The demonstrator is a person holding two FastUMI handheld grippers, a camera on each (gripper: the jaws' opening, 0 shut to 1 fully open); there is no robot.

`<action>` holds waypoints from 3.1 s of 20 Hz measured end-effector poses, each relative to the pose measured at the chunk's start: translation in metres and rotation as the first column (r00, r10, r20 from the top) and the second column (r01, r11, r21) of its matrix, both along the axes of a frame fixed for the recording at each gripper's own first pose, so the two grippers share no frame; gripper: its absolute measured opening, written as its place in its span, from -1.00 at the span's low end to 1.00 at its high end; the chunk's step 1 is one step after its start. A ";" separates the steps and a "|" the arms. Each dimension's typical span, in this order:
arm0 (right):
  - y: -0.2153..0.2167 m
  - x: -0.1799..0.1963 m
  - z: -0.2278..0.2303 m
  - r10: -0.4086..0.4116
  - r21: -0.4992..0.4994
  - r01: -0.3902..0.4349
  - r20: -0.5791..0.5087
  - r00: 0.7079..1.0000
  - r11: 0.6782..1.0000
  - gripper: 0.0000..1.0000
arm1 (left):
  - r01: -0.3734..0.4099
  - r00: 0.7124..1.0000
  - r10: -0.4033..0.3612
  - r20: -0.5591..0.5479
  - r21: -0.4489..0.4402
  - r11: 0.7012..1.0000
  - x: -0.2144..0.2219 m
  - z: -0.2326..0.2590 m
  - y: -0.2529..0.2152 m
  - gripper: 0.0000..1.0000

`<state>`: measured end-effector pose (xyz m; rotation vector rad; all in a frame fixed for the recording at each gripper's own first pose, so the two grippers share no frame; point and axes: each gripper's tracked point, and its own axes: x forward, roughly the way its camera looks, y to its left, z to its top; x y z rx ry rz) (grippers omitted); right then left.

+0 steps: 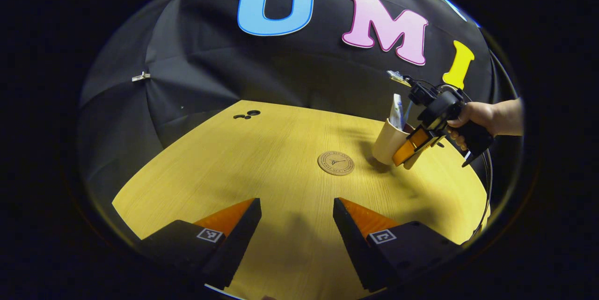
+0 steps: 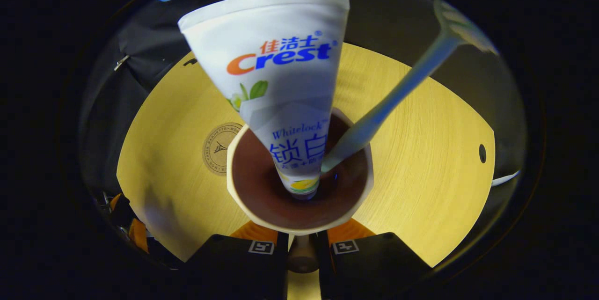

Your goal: Put the toothbrush and toothpaste on the desktop into the cup, then pick up the cup and place it on the coaster on the desktop.

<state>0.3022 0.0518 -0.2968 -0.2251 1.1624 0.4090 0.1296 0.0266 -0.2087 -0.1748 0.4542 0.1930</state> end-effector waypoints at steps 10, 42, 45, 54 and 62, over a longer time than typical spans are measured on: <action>0.078 -0.010 -0.006 0.109 0.012 -0.108 -0.015 0.994 0.994 -0.41 | -0.033 0.999 0.032 -0.027 -0.050 0.998 -0.039 -0.016 0.010 0.95; 0.083 -0.062 0.097 0.104 0.025 -0.110 0.184 0.977 0.994 0.99 | 0.021 0.999 -0.022 0.036 0.009 1.000 -0.083 0.055 0.012 0.95; 0.066 -0.086 0.142 0.029 0.085 -0.055 0.275 0.961 0.995 0.98 | 0.081 0.991 -0.082 0.105 0.011 0.997 -0.082 0.094 -0.006 0.95; -0.015 -0.198 0.248 -0.219 0.179 0.138 0.598 0.771 0.974 0.97 | 0.159 0.941 -0.188 0.282 0.123 0.980 -0.120 0.185 -0.042 0.95; -0.046 -0.312 0.261 -0.396 0.296 0.264 0.677 0.620 0.918 0.96 | 0.173 0.900 -0.212 0.380 0.134 0.976 -0.170 0.221 -0.064 0.94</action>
